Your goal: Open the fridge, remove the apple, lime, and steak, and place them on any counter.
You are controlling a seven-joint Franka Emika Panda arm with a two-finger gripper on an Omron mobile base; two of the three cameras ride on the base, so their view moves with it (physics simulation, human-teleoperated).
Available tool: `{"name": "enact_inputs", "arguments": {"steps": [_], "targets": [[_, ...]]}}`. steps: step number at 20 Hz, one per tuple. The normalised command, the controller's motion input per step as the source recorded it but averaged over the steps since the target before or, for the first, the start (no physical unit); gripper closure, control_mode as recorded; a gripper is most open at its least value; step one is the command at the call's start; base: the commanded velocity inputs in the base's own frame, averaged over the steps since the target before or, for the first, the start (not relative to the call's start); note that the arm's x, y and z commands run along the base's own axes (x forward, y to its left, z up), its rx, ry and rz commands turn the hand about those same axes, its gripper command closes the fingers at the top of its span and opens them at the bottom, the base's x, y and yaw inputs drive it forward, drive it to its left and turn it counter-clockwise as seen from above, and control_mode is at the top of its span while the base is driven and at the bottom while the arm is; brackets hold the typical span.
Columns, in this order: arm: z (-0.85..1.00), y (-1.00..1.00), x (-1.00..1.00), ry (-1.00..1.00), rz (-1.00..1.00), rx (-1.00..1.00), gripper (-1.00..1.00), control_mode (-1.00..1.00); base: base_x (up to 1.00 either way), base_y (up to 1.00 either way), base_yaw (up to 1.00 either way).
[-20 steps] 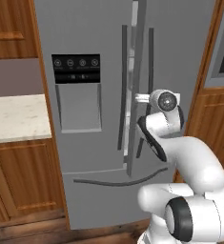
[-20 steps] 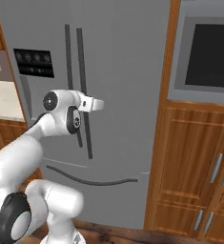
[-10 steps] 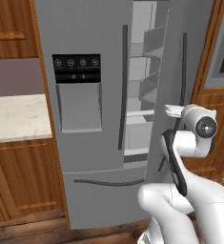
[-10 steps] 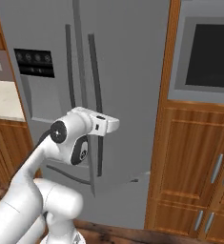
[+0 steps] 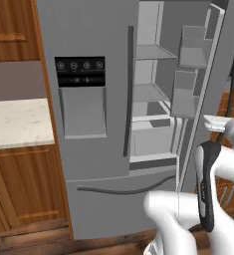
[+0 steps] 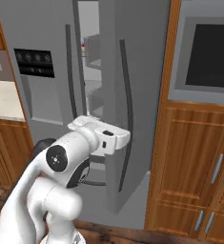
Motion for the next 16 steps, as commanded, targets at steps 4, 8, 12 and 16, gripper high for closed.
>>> {"name": "enact_inputs", "arguments": {"steps": [4,8,12,16], "targets": [[0.78,0.69,-1.0,-0.08,0.0,-0.1,-1.0,-1.0,0.0,0.0,0.0],[0.5,0.99,-0.98,0.04,0.08,-0.19,-1.0,-1.0,0.0,0.0,0.0],[0.17,1.0,-0.35,0.27,0.08,-0.22,-1.0,-1.0,0.0,0.0,0.0],[0.0,0.96,0.62,0.44,0.01,-0.15,-1.0,-1.0,0.0,0.0,0.0]]}}
